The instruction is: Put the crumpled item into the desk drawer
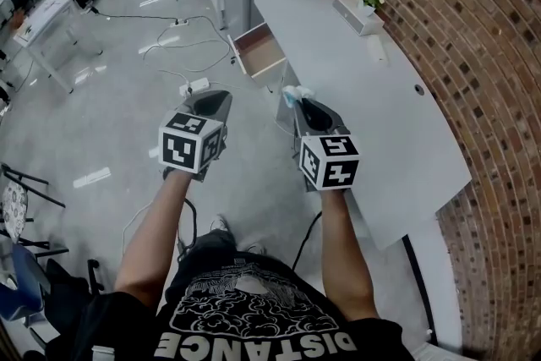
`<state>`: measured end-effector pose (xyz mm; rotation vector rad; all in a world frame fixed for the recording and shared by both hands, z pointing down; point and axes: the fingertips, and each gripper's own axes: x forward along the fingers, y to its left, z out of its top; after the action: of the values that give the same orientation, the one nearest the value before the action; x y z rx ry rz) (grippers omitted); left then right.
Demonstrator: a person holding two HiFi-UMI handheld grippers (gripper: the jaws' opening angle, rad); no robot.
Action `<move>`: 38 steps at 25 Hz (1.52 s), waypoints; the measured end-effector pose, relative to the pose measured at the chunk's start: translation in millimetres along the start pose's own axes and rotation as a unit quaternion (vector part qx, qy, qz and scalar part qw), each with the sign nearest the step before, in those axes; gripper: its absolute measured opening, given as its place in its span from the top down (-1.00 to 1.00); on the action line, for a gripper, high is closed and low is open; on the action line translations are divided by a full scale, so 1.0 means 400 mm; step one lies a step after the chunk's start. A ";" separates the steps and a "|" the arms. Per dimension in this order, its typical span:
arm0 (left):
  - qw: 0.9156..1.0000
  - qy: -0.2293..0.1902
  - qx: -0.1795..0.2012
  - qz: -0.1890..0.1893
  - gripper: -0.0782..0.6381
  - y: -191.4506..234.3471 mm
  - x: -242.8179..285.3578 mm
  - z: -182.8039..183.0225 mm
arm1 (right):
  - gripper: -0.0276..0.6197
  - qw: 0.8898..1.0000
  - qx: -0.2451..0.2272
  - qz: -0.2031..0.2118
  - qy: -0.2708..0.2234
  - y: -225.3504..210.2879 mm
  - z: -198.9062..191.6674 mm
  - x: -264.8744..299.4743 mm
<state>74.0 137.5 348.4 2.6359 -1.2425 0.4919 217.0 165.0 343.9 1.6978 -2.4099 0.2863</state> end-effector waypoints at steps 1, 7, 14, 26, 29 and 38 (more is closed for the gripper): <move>1.000 -0.002 -0.002 0.002 0.78 0.005 0.004 0.002 | 0.77 1.000 -0.001 0.001 0.000 -0.001 0.001 0.004; 1.000 -0.002 -0.005 0.010 0.78 0.031 0.037 -0.007 | 0.77 1.000 -0.005 0.008 0.004 -0.016 -0.012 0.045; 1.000 -0.001 -0.015 0.016 0.78 0.096 0.087 -0.012 | 0.77 1.000 -0.014 0.021 0.015 -0.021 -0.014 0.137; 0.999 -0.001 -0.041 0.019 0.78 0.300 0.223 0.020 | 0.77 0.999 -0.022 0.026 0.040 -0.037 0.026 0.378; 0.999 0.001 -0.045 0.017 0.78 0.361 0.261 0.038 | 0.77 0.998 -0.022 0.024 0.046 -0.041 0.048 0.448; 0.998 0.013 -0.060 -0.003 0.78 0.523 0.371 0.059 | 0.77 0.998 -0.016 0.012 0.065 -0.041 0.087 0.637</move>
<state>5.1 -107.7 387.2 2.5247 -1.2162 0.4350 146.7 -80.8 376.3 1.5859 -2.3299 0.3480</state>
